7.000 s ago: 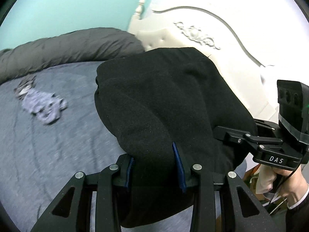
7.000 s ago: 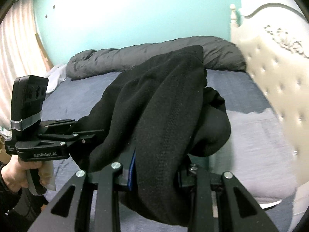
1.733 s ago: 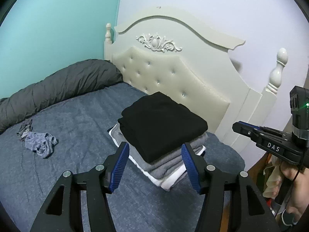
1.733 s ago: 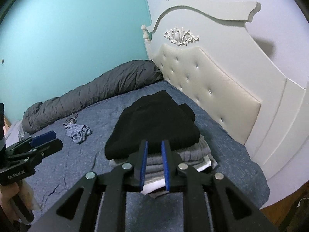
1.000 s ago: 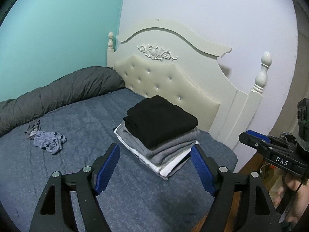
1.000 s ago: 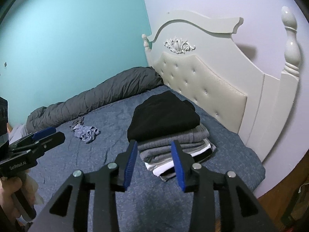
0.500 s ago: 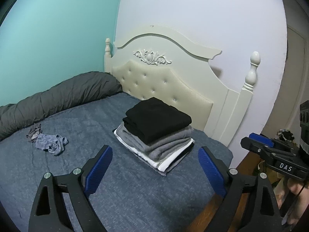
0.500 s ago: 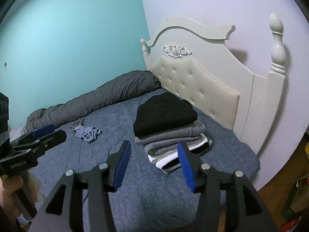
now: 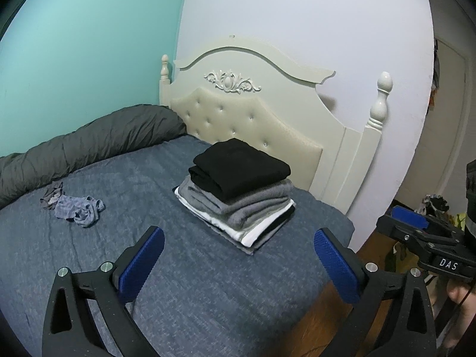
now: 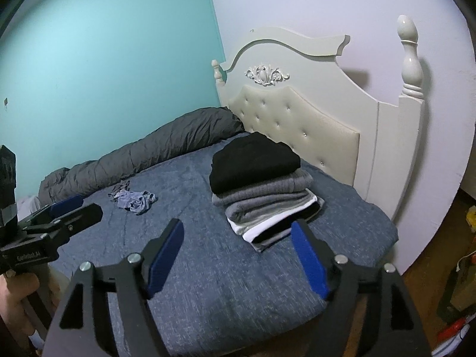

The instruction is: Fold clothes

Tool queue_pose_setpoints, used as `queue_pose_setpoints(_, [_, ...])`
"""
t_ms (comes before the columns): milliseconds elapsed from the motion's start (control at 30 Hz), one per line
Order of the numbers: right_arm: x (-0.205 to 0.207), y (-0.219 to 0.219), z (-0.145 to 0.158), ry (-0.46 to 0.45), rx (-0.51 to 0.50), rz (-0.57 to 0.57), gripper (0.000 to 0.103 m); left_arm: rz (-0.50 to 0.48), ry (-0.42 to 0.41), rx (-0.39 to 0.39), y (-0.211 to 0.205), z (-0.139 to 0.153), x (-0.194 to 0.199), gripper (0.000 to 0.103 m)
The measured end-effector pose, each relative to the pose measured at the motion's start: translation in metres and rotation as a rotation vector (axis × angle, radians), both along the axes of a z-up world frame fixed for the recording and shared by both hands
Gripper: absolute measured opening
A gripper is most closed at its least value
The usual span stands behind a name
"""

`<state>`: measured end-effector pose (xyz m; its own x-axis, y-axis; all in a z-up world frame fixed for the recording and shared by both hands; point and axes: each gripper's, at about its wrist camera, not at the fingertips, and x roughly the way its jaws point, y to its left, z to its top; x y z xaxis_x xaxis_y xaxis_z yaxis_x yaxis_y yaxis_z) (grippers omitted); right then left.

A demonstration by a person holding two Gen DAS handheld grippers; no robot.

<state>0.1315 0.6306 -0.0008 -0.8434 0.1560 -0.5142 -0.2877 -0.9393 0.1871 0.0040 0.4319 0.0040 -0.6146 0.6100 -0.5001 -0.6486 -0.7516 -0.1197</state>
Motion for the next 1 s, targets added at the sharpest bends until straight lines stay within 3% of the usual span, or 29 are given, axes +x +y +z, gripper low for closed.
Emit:
queue_pose_setpoints(100, [0.007, -0.005, -0.002, 0.005, 0.002, -0.010, 0.080, -0.005, -0.001, -0.003, -0.002, -0.003, 0.004, 0.103])
queue_pose_setpoints(167, [0.011, -0.008, -0.004, 0.011, 0.005, -0.015, 0.091, -0.010, -0.001, -0.007, -0.004, -0.005, 0.008, 0.103])
queue_pose_setpoints(367, [0.020, -0.017, -0.009, 0.014, 0.015, -0.033, 0.097, -0.017, 0.013, -0.022, -0.009, -0.013, 0.020, 0.103])
queue_pose_setpoints(1000, [0.056, -0.043, -0.026, 0.032, -0.001, -0.046, 0.099, 0.022, 0.037, -0.017, -0.041, -0.027, 0.043, 0.103])
